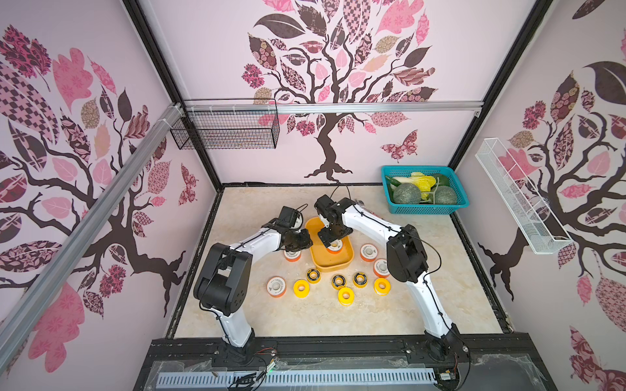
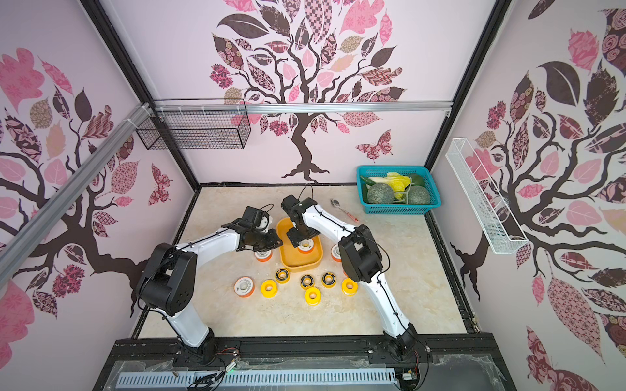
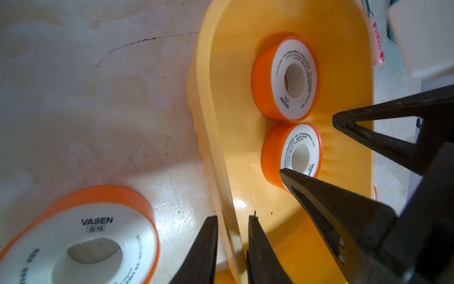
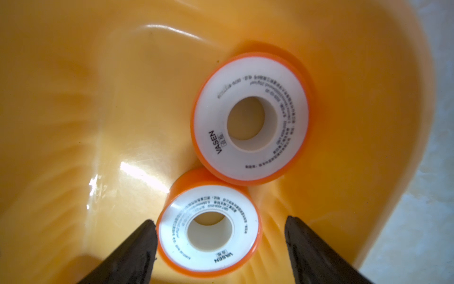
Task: Put the sealing tape into the storage box
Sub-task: Place the sealing tape in the storage box.
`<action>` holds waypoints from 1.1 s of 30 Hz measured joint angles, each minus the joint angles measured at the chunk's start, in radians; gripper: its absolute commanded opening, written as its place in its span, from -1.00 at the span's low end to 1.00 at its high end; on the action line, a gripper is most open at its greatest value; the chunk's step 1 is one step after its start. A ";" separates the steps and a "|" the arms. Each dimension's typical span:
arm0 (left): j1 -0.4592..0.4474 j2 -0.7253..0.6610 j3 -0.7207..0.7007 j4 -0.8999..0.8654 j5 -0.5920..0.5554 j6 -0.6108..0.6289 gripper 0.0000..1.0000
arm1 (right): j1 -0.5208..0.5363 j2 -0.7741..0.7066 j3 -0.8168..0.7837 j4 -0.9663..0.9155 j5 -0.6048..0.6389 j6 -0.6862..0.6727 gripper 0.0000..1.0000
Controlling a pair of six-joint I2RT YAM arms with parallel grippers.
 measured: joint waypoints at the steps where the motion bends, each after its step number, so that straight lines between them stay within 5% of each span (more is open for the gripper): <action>1: 0.000 0.000 0.000 0.000 0.000 0.000 -0.49 | 0.001 0.000 -0.001 0.000 0.000 -0.004 0.73; 33: 0.000 0.011 0.014 -0.008 0.002 0.005 -0.42 | 0.015 -0.010 -0.001 0.021 0.072 -0.006 0.76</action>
